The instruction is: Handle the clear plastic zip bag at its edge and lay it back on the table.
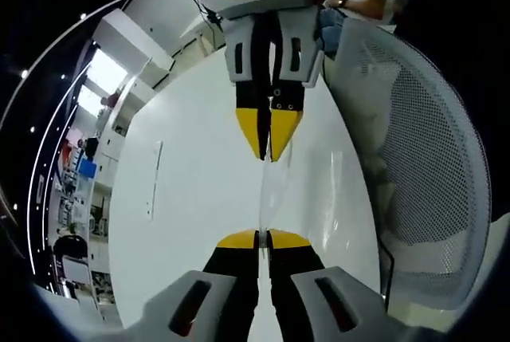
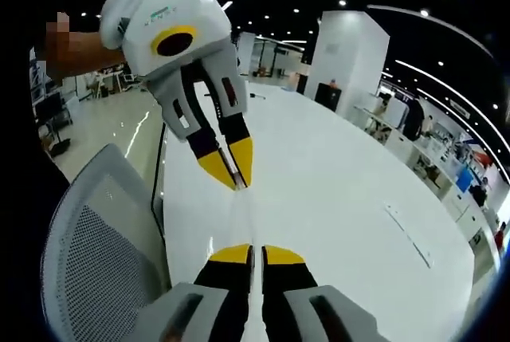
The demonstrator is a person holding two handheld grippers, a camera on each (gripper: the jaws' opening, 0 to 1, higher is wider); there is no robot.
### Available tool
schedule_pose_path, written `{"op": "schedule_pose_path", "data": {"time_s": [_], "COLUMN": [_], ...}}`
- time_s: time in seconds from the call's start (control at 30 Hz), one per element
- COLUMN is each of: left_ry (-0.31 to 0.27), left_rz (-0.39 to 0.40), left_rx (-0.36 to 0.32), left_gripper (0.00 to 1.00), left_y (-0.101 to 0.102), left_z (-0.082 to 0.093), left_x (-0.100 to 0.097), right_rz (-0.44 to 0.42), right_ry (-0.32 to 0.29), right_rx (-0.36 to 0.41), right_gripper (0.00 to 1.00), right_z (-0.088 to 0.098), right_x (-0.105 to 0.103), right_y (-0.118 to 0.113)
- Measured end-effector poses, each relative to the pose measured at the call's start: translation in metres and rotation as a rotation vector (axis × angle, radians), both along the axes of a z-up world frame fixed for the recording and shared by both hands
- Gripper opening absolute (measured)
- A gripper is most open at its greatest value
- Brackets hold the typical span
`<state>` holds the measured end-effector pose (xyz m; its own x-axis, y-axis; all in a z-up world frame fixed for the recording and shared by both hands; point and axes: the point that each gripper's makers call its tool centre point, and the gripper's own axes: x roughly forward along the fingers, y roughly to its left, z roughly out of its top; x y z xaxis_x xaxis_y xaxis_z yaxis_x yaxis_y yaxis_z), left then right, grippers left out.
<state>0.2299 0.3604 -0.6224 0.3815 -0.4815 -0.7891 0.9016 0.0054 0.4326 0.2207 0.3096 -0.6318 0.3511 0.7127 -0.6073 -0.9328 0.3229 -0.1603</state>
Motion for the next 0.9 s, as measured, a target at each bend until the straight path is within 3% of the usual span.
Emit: {"op": "schedule_pose_path", "data": {"time_s": [0.47,0.9], "left_ry": [-0.005,-0.051], "left_rz": [-0.028,-0.085], "left_rx": [-0.042,-0.126], "left_gripper": [0.01,0.03], "left_y": [-0.001,-0.014], "left_z": [0.002,0.023], "left_x": [-0.002,-0.008], "right_rz": [-0.014,-0.02], "right_ry": [0.02,0.05], "right_rx": [0.0,-0.007], "right_gripper": [0.0,0.0], "right_z": [-0.001,-0.005], "right_x": [0.003,0.002], "right_y": [-0.003,-0.001]}}
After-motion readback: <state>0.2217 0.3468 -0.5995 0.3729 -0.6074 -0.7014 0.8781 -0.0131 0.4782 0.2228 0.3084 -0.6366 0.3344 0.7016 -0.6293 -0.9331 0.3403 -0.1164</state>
